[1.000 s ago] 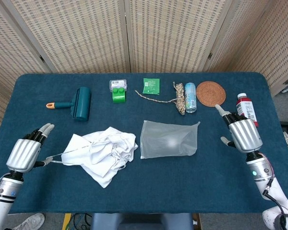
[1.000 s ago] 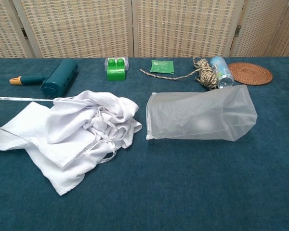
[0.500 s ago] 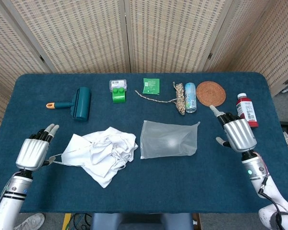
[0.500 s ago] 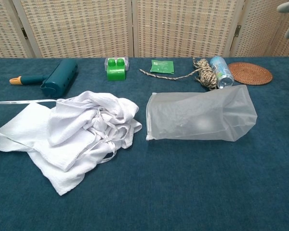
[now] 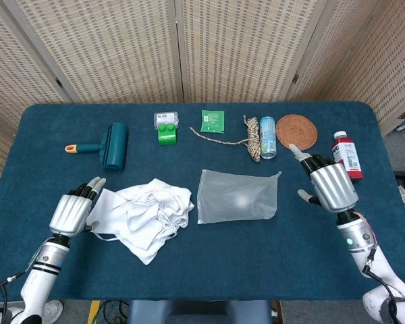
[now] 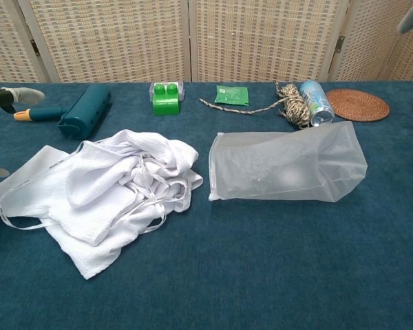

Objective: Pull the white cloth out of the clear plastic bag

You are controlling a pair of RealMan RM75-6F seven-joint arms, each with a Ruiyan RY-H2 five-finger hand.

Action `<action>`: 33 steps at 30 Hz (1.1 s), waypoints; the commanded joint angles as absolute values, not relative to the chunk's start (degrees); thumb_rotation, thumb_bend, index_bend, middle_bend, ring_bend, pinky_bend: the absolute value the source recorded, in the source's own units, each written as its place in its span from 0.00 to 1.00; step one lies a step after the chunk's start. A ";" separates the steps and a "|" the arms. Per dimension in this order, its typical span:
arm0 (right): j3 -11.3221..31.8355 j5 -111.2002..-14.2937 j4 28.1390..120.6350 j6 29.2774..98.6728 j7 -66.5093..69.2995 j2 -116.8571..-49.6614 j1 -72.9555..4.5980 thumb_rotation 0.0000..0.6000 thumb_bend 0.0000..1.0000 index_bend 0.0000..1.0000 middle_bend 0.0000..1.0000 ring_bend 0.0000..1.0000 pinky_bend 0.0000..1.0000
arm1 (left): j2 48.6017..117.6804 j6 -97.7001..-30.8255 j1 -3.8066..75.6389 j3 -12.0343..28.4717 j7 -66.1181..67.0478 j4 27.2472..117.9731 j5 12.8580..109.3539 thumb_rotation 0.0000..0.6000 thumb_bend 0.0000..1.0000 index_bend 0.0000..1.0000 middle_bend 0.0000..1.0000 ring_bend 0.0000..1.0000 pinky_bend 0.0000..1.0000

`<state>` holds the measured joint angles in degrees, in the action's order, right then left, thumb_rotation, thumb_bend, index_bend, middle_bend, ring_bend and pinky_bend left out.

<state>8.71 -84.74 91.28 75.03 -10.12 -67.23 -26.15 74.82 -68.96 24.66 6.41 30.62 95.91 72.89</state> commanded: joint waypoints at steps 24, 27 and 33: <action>6.80 -80.19 89.83 75.88 -7.73 -65.07 -20.47 1.00 0.00 0.05 0.29 0.30 0.53 | 68.32 -78.44 17.34 5.88 13.46 91.94 75.84 1.00 0.00 0.05 0.14 0.22 0.41; 5.92 -79.44 90.17 76.06 -7.22 -64.44 -18.92 1.00 0.00 0.07 0.29 0.30 0.52 | 67.45 -79.87 16.09 5.57 12.07 91.45 76.55 1.00 0.00 0.06 0.14 0.22 0.42; 4.39 -78.15 90.76 76.29 -6.64 -63.70 -16.20 1.00 0.00 0.10 0.29 0.30 0.51 | 66.94 -82.00 14.44 4.99 10.92 91.07 78.23 1.00 0.00 0.07 0.14 0.22 0.42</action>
<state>4.66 -78.39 90.59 76.18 -6.74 -63.87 -16.54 66.92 -81.75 14.63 5.10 10.96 91.18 78.04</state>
